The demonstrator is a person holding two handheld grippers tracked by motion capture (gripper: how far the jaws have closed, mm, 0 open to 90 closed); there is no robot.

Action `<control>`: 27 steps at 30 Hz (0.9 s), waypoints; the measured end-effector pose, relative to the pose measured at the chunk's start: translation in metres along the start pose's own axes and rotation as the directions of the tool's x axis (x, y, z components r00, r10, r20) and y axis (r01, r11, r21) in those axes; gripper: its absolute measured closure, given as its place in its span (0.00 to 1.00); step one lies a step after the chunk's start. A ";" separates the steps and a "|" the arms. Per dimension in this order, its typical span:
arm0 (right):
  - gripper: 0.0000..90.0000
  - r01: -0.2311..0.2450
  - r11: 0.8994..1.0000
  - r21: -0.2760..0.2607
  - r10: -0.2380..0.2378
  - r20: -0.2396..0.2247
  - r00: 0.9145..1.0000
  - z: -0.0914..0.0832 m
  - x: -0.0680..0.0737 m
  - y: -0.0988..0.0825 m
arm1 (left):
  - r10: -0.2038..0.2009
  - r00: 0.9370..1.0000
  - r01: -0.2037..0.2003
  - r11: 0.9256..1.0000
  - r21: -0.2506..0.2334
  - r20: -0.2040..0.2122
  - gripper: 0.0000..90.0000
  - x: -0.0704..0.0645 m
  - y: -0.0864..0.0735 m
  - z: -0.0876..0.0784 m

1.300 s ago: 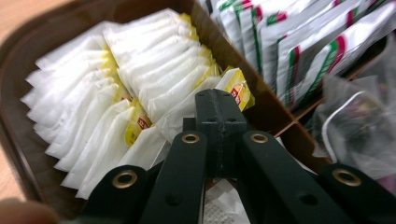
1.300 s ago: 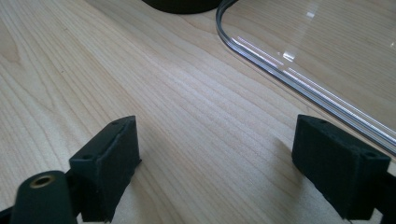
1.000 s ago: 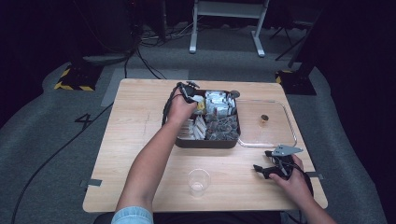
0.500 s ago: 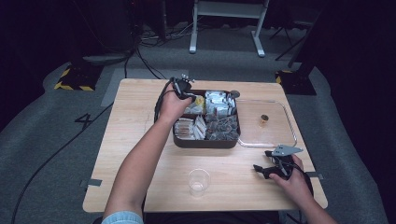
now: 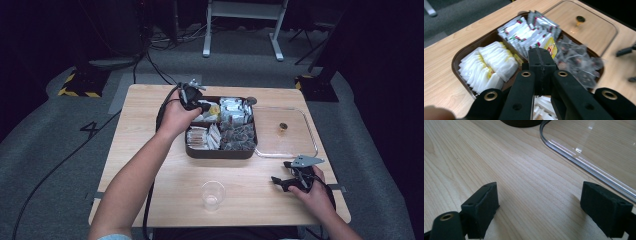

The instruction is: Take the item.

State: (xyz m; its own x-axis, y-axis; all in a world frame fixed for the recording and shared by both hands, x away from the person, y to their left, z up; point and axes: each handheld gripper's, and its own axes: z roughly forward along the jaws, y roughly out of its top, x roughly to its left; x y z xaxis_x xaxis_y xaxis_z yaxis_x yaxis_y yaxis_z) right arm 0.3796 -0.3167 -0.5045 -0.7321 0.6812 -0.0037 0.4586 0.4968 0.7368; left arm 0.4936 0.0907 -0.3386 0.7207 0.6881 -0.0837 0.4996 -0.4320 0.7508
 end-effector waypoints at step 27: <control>0.17 0.000 1.000 0.000 0.000 0.000 1.000 0.000 0.000 0.000 | 0.149 0.974 -0.131 0.985 -0.112 0.172 1.00 -0.085 -0.058 -0.075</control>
State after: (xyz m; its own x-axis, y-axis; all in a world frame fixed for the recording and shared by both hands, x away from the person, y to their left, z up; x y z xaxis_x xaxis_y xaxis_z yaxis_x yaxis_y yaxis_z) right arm 0.3796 -0.3167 -0.5046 -0.7320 0.6813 -0.0036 0.4585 0.4966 0.7370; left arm 0.3676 0.1008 -0.3261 0.8592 0.5051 -0.0822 0.3438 -0.4508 0.8238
